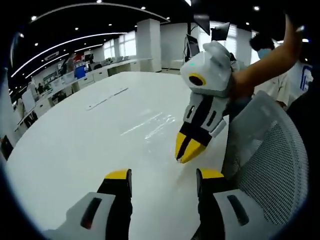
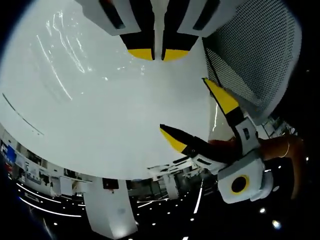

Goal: Open the resealable bag by pulling the two sides of the seal apart until the entire bag opening is separated and visibly accessible.

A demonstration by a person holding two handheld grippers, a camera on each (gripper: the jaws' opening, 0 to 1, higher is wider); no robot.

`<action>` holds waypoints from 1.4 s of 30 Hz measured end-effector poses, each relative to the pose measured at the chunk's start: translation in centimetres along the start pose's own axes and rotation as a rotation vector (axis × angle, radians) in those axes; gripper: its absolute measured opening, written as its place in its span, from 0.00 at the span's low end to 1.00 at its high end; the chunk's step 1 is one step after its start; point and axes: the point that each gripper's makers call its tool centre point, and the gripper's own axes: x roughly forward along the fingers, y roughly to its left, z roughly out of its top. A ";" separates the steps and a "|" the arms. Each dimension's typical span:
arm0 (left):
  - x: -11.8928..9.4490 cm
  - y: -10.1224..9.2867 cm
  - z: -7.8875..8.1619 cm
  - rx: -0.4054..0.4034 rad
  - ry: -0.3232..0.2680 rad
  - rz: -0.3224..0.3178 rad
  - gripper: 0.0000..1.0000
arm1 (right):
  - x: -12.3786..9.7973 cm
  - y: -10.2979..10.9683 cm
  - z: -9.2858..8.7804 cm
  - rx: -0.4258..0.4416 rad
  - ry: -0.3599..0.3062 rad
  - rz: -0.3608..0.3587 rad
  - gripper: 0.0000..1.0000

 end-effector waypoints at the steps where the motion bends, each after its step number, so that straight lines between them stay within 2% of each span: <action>1: 0.2 -0.2 -0.1 0.013 0.008 -0.007 0.48 | -0.1 0.3 -0.1 0.006 0.000 0.007 0.01; 6: 1.1 -1.6 -1.4 0.123 0.105 -0.055 0.41 | -0.3 1.4 -0.5 0.008 0.015 0.038 0.01; 9: 1.5 -2.3 -1.4 0.132 0.111 -0.076 0.40 | -0.5 2.0 -0.7 0.001 0.028 0.052 0.01; 11: 1.6 -3.0 -1.6 0.175 0.124 -0.109 0.36 | -0.6 2.4 -0.9 -0.002 0.035 0.062 0.01; 15: 1.9 -3.8 -1.4 0.207 0.122 -0.123 0.32 | -0.6 3.1 -1.0 -0.006 0.044 0.078 0.01; 21: 2.0 -5.2 -2.1 0.312 0.166 -0.183 0.17 | -0.6 4.1 -1.2 -0.021 0.064 0.105 0.01; 26: 2.0 -6.3 -2.5 0.396 0.200 -0.210 0.07 | -0.6 4.7 -1.6 -0.025 0.087 0.122 0.01; 32: 2.1 -7.4 -2.9 0.495 0.226 -0.251 0.03 | -0.6 5.3 -2.1 -0.048 0.112 0.132 0.01; 38: 2.4 -7.9 -3.3 0.531 0.233 -0.270 0.00 | -0.6 5.8 -2.5 -0.079 0.130 0.133 0.01; 42: 2.3 -8.1 -3.1 0.564 0.214 -0.274 0.00 | -0.7 5.9 -2.5 -0.174 0.150 0.103 0.01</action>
